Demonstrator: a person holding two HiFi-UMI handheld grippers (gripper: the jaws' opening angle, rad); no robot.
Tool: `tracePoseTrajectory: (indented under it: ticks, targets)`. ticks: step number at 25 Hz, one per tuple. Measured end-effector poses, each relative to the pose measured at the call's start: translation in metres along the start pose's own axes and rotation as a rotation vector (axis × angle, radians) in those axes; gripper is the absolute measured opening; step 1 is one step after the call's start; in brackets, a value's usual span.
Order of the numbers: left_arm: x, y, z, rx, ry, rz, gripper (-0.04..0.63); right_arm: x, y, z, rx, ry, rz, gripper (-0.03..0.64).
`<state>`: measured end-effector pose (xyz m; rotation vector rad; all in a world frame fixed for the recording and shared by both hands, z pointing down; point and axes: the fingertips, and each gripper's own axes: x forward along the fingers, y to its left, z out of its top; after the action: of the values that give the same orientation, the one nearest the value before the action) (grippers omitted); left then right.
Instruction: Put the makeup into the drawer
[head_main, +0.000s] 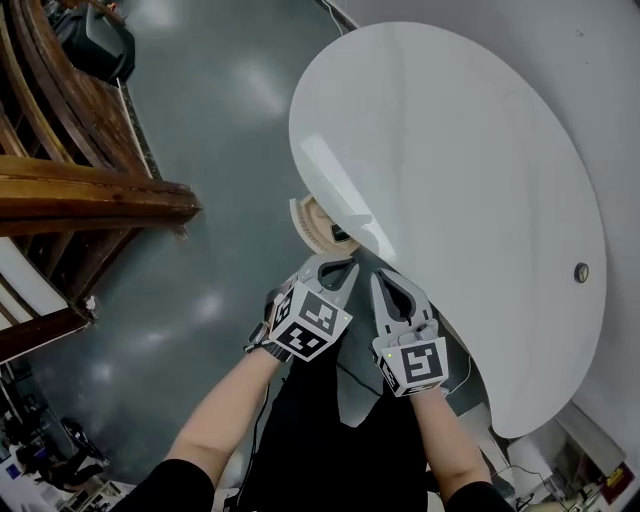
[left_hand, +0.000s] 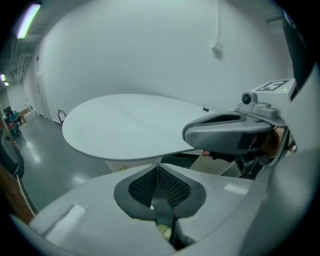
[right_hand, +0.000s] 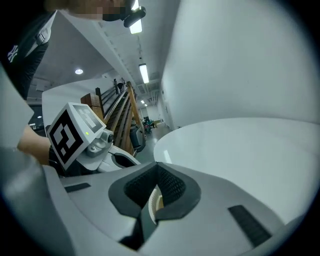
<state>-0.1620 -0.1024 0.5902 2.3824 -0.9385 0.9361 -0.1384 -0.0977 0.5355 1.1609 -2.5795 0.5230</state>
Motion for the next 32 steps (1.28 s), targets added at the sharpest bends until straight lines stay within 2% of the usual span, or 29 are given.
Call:
tracePoseTrajectory:
  ticks: [10,16,23,32]
  targets:
    - [-0.072,-0.031,0.081,0.035,-0.143,0.006,0.01,-0.051,0.012,0.062,-0.009,-0.033,-0.044,0.014]
    - [-0.131,-0.057,0.138,-0.006,-0.294,0.003,0.011,-0.089,0.017,0.117,-0.034,-0.076,-0.06,0.014]
    - [-0.194,-0.091,0.188,-0.04,-0.441,-0.038,0.009,-0.131,0.024,0.175,-0.054,-0.156,-0.096,0.014]
    - [-0.222,-0.124,0.233,0.002,-0.528,-0.063,0.009,-0.175,0.027,0.222,-0.094,-0.215,-0.13,0.014]
